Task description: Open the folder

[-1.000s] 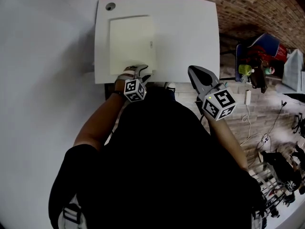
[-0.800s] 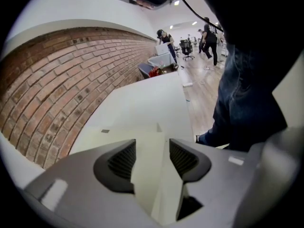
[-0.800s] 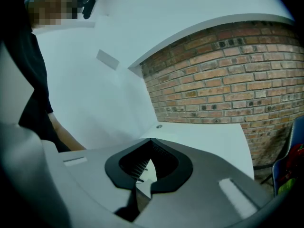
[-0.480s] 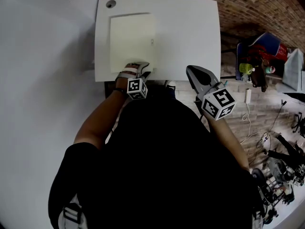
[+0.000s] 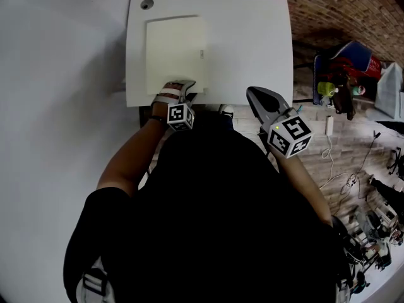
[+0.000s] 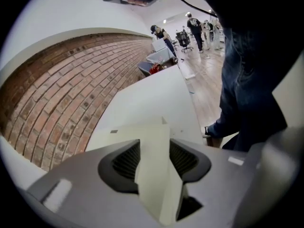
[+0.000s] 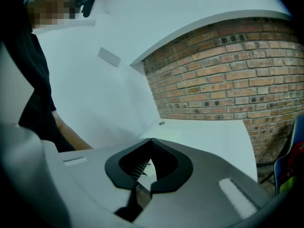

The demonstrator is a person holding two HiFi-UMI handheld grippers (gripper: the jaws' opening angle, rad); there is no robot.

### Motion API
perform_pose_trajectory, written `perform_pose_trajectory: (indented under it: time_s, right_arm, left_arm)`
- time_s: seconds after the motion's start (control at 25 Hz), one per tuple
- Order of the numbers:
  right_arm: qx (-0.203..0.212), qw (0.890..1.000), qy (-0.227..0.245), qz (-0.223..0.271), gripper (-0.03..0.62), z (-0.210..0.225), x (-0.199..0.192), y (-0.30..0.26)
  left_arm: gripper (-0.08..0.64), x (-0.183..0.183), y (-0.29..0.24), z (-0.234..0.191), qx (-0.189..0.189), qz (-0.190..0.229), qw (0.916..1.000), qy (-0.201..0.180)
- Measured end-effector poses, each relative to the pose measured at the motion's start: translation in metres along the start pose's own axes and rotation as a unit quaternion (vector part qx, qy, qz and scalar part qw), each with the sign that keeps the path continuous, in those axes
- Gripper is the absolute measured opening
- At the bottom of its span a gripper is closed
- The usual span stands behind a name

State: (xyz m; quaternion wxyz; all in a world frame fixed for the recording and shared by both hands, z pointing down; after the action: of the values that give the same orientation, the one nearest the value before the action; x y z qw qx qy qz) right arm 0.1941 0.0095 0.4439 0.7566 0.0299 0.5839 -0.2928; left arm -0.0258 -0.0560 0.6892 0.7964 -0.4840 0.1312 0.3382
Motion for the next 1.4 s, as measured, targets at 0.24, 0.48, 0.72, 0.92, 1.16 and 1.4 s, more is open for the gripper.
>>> perform_pose_trajectory:
  time_s: [0.24,0.48,0.72,0.92,1.16,1.4]
  right_arm:
    - [0.005,1.0,0.002,-0.004,-0.002,-0.003,-0.002,-0.001]
    - [0.006,1.0,-0.001,-0.006,-0.003,-0.003,-0.006,0.001]
    - [0.01,1.0,-0.001,-0.001,-0.003,-0.002,-0.005,0.001]
    - [0.015,1.0,-0.002,-0.001,-0.003,-0.004,-0.007,0.0]
    - [0.022,1.0,-0.002,-0.002,-0.002,-0.004,-0.007,-0.001]
    - [0.029,1.0,-0.001,-0.002,-0.002,-0.004,-0.006,-0.003]
  left_arm:
    - [0.169,-0.001,0.0,-0.001,-0.003,0.009,0.9998,0.016]
    - [0.147,-0.002,-0.001,0.001,-0.002,0.024,0.9986,0.048]
    - [0.118,-0.001,0.009,-0.009,-0.008,0.043,0.992,0.118]
    - [0.086,-0.004,0.016,-0.013,-0.003,0.059,0.9845,0.166]
    - [0.052,-0.006,0.024,-0.023,0.014,0.088,0.9684,0.233]
    - [0.032,-0.014,0.038,-0.037,0.043,0.133,0.9302,0.34]
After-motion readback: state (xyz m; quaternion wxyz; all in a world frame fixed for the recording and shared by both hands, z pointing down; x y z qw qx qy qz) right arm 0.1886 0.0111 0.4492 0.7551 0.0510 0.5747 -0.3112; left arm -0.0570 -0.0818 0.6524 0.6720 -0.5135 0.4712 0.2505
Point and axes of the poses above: the fingertips, and each gripper's own axes: y backward along the fingers, z to its right, x out of its top, the point moved 9 cm from there along y, backward along the fingers, and after that the axes turned 9 degrees about z, right-handed, at the moved point
